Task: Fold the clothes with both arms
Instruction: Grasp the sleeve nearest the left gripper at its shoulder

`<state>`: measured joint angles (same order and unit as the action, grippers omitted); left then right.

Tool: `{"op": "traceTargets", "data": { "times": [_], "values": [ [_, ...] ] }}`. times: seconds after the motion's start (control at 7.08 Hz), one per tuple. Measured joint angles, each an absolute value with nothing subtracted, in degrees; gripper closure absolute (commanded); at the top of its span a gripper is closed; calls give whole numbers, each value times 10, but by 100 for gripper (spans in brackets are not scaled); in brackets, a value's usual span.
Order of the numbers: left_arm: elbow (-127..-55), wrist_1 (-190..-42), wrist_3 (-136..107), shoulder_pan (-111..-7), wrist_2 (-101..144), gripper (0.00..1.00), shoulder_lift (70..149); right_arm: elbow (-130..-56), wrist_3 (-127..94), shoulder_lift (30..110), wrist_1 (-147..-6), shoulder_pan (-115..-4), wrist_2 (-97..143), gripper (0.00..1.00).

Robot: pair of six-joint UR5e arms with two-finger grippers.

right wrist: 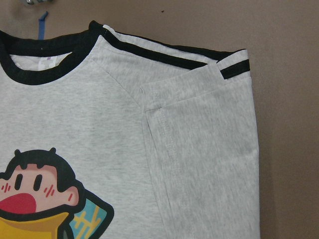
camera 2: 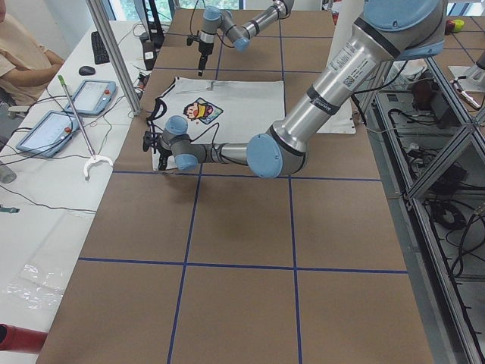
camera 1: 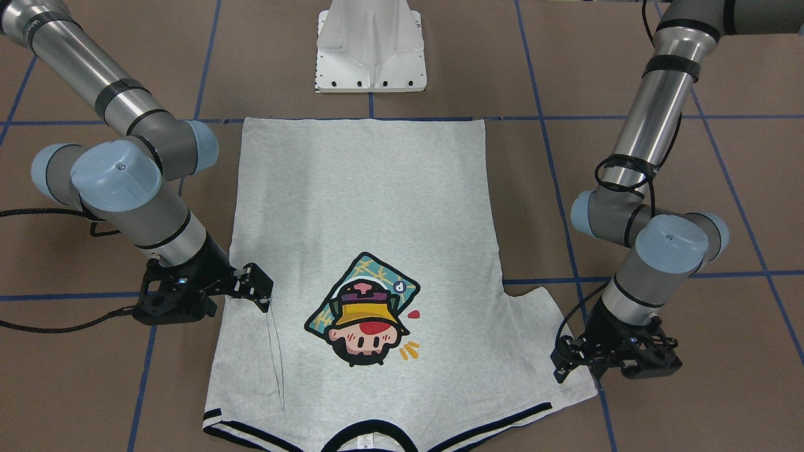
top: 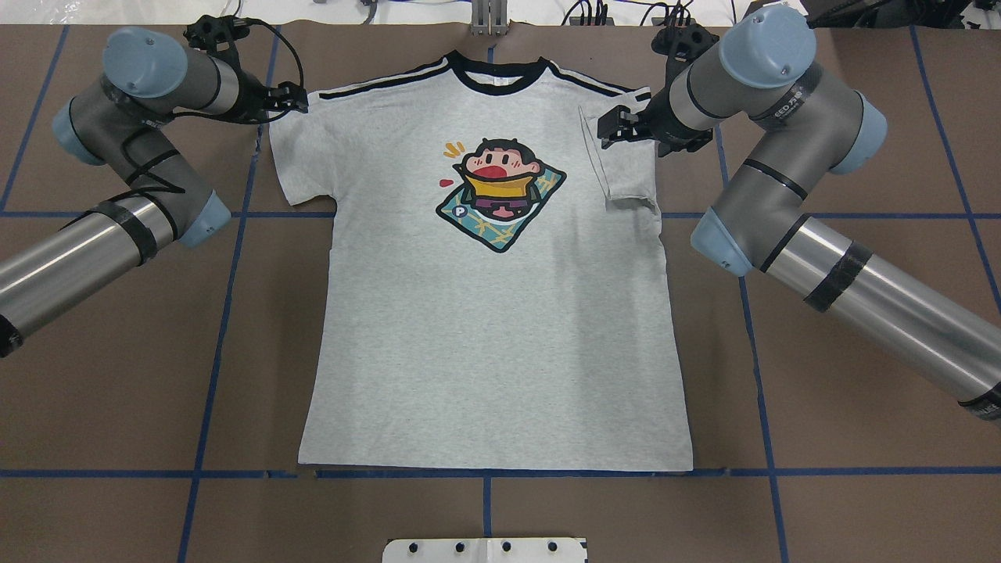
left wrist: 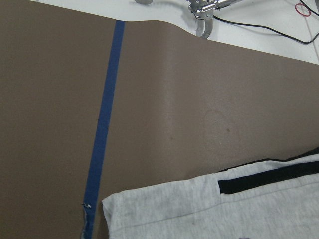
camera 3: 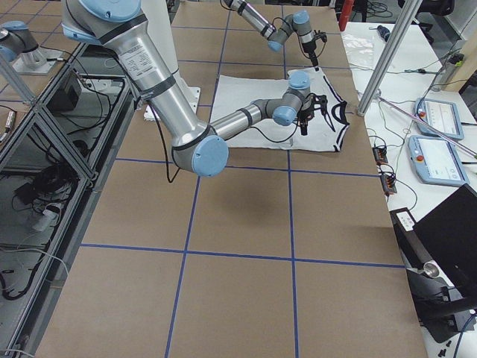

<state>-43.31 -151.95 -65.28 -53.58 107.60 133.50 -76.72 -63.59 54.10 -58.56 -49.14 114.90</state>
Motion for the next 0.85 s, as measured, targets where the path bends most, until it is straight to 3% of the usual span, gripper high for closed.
{"op": "traceTargets", "data": {
  "times": [0.14, 0.28, 0.42, 0.56, 0.85],
  "values": [
    [-427, -1521, -652, -536, 1069, 50, 1336, -767, -636, 541, -585, -488, 1147, 0],
    [-424, -1521, -652, -535, 1067, 62, 1337, -767, -636, 541, -585, -484, 1145, 0],
    [-422, -1521, -652, -535, 1066, 87, 1338, -767, -637, 542, -585, -481, 1142, 0],
    [-421, -1521, -652, -535, 1066, 100, 1339, -767, -638, 542, -585, -478, 1140, 0],
    [-420, -1521, -652, -535, 1066, 100, 1344, -771, -640, 542, -585, -476, 1135, 0]
  ]
}}
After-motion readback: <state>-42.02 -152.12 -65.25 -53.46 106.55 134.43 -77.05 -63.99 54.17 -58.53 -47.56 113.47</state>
